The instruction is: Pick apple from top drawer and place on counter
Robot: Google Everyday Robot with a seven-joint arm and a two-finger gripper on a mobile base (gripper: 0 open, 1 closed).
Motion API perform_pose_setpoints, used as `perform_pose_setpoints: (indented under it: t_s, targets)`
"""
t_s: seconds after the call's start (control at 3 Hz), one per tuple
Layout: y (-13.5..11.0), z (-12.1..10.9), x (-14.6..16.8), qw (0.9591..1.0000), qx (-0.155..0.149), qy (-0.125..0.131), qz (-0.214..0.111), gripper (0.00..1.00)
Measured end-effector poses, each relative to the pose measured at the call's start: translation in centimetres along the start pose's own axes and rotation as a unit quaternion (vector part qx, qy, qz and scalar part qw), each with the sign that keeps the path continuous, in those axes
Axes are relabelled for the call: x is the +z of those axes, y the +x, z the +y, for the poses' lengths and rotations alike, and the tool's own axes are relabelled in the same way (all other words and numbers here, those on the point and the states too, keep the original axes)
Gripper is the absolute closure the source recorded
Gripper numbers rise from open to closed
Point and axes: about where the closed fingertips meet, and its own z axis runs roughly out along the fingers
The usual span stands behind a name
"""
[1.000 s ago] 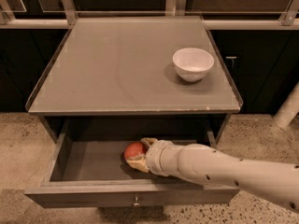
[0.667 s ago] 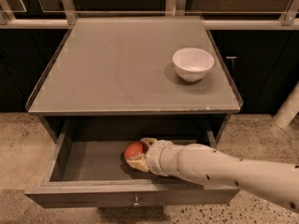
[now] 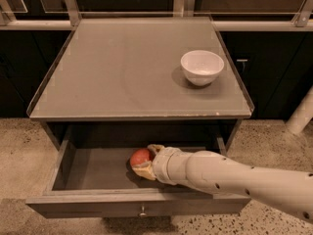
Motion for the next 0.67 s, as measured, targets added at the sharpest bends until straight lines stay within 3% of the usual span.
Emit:
perform_pose_setpoints:
  t_s: [0.67]
  targets:
    - [0.0,-1.0,-2.0,0.9999,0.012,-0.009,0.008,1.00]
